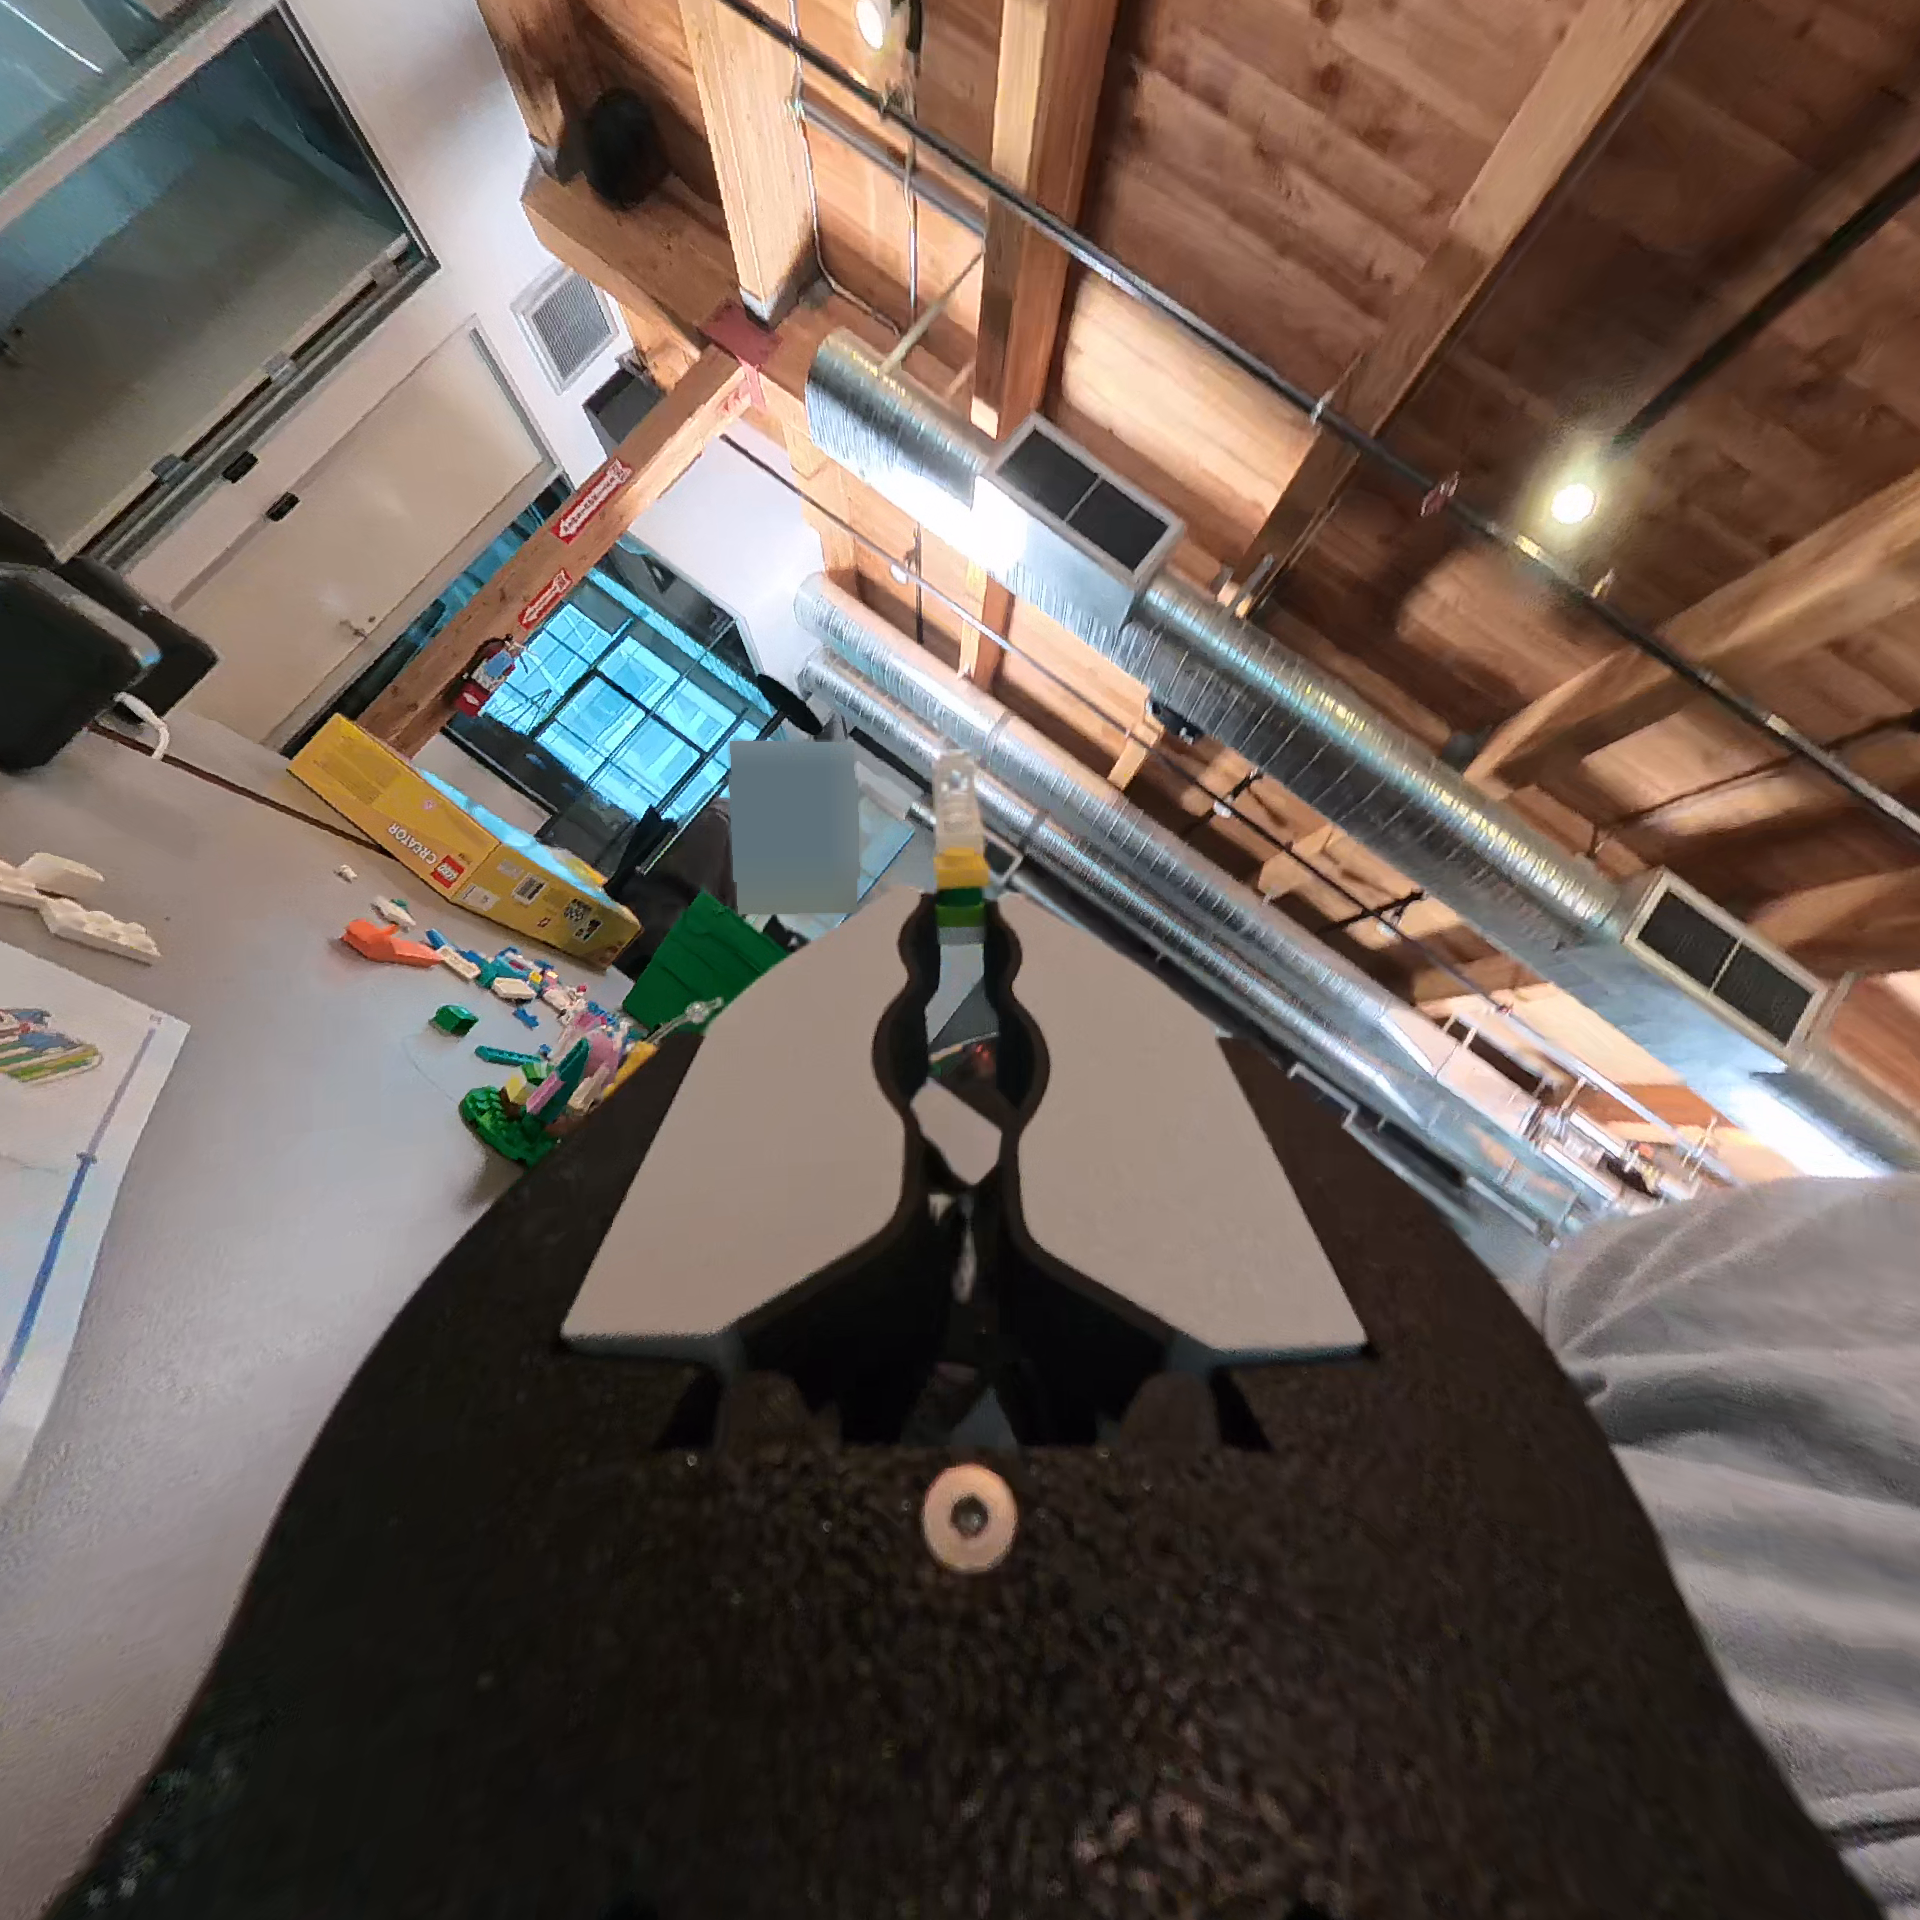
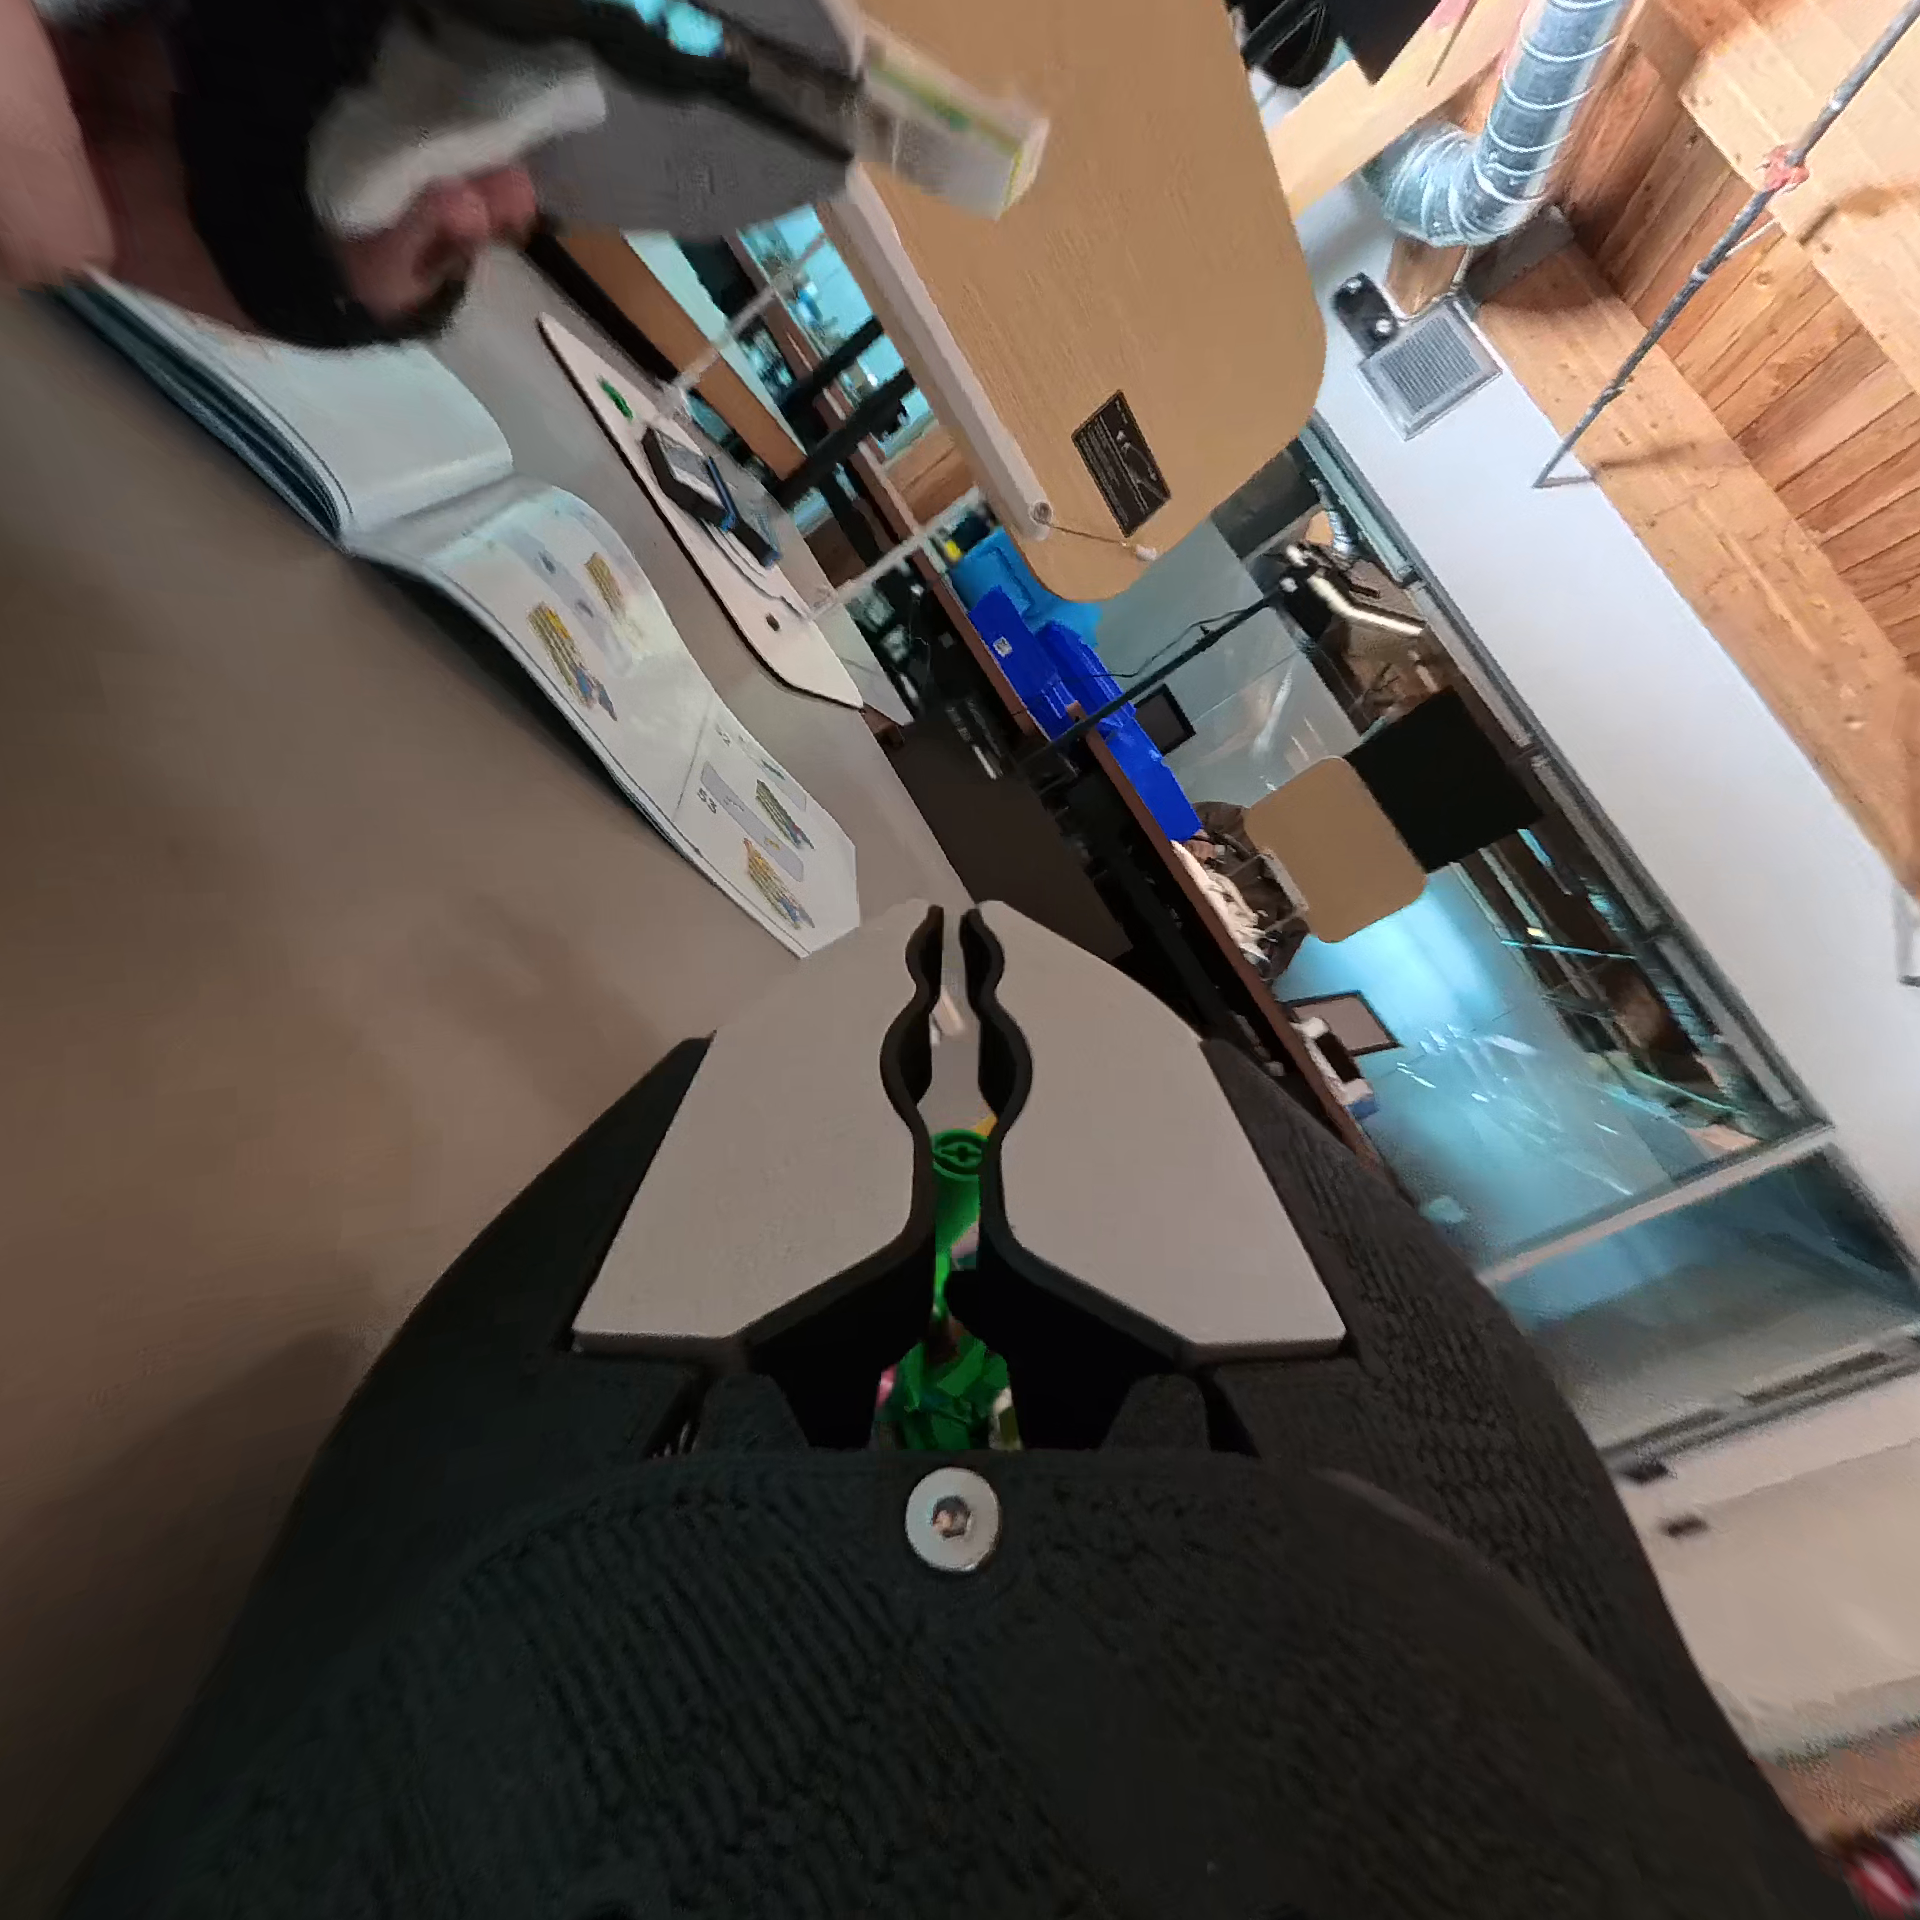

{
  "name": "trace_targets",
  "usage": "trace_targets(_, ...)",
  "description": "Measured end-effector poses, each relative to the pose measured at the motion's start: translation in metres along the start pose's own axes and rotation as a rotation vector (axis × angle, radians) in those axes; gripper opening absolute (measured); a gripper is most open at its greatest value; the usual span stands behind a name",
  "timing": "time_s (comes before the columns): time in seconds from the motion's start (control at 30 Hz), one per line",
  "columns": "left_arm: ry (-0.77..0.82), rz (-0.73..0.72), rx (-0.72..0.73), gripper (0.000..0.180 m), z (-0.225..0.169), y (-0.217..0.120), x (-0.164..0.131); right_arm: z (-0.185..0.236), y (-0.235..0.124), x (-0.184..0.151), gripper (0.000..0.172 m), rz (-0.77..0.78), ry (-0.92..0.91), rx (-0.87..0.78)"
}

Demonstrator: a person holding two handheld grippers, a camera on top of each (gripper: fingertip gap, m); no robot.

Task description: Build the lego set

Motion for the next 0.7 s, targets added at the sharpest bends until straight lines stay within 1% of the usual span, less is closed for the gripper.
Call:
trace_targets(0.07,0.034,0.062,0.002,0.007,-0.003,0.003,-0.002,-0.003,-0.003,0.01,0.005,-0.018,0.076,0.072)
trace_targets(0.13,0.067,0.13,-0.003,0.008,-0.005,0.006,-0.004,-0.006,-0.004,0.02,0.009,-0.003,0.187,0.183)
trace_targets(0.2,0.093,0.202,-0.019,0.007,-0.008,0.009,-0.008,-0.013,-0.003,0.033,0.014,0.011,0.354,0.348)
trace_targets(0.3,0.145,0.318,-0.032,0.007,-0.012,0.013,-0.013,-0.034,-0.003,0.048,0.021,0.001,0.586,0.573)
trace_targets(0.4,0.215,0.437,-0.061,0.008,-0.018,0.017,-0.02,-0.053,-0.003,0.059,0.023,0.022,0.75,0.794)
trace_targets(0.43,0.244,0.478,-0.073,0.008,-0.02,0.018,-0.022,-0.056,-0.002,0.061,0.024,0.049,0.76,0.851)
trace_targets(0.5,0.301,0.544,-0.087,0.008,-0.024,0.019,-0.026,-0.058,-0.001,0.064,0.025,0.096,0.707,0.91)
trace_targets(0.6,0.337,0.588,-0.114,0.008,-0.027,0.018,-0.026,-0.062,-0.001,0.069,0.02,0.127,0.639,0.981)
trace_targets(0.7,0.369,0.638,-0.118,0.008,-0.028,0.018,-0.028,-0.064,0.0,0.068,0.021,0.162,0.584,0.974)
Point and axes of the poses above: each gripper's, where its closed fingertips meet, y out along the fingers, x out of its top, z = x × y across the jaws, the point moved 8 cm from there along -y, back along the fingers, and after that the axes turned 9 degrees about -x, right-handed, at the moved point
